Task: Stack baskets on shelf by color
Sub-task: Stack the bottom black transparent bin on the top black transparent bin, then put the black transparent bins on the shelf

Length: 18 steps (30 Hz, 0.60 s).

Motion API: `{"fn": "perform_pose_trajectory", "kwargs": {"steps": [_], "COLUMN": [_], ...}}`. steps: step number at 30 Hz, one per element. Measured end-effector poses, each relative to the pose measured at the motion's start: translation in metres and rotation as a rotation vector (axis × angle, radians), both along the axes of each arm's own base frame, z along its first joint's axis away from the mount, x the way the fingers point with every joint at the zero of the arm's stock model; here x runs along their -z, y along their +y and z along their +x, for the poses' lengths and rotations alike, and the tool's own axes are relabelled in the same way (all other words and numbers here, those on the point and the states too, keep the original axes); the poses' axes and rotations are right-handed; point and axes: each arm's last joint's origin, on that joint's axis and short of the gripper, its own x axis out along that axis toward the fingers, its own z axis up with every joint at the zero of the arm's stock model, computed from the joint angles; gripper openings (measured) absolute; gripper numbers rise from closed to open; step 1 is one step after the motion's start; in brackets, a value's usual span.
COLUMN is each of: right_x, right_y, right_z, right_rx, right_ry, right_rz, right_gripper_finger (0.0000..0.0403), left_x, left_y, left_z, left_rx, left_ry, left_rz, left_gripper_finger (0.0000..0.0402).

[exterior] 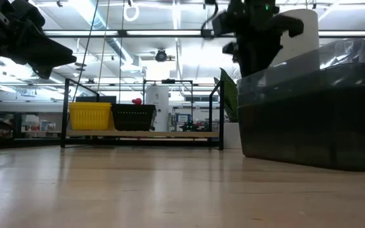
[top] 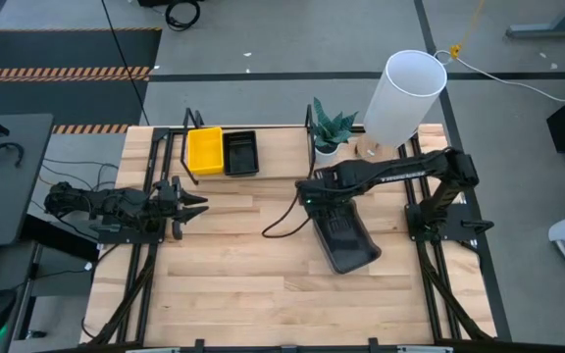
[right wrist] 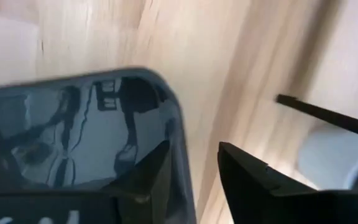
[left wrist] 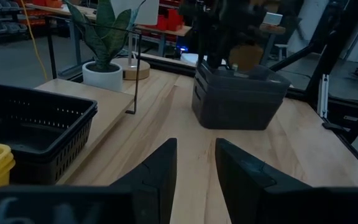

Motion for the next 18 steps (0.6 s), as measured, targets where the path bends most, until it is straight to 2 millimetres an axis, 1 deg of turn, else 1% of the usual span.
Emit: {"fn": "perform_pose_trajectory", "kwargs": {"steps": [2,5,8,11,14,18], "right_x": [-0.008,-0.012,-0.018,-0.018,-0.019,-0.019], "right_y": [0.000,0.001,0.010,0.030,0.056,0.091], "right_z": [-0.003,-0.008,-0.013,-0.015,-0.018,-0.027], "right_rx": [0.038,0.117,0.197,0.215,0.193,0.228], "right_ry": [-0.030,-0.027,-0.014,-0.007,-0.018,-0.006], "right_rz": [-0.005,0.008,0.050,0.114,0.150,0.209], "right_gripper_finger": [0.0147,0.0154,0.0155,0.0152,0.0147,0.0146], "left_x": [0.000,0.000,0.000,0.000,0.000,0.000], "left_y": [0.000,0.000,0.000,0.000,0.000,0.000], "left_z": [0.000,0.000,0.000,0.000,0.000,0.000], "left_rx": [0.000,0.000,0.000,0.000,0.000,0.000], "left_ry": [-0.001,0.000,0.000,0.000,0.000,0.000], "left_rz": [0.000,0.000,0.000,0.000,0.000,0.000], "left_gripper_finger": [0.0117,0.0117,0.0117,0.0117,0.0117,0.0117]}}
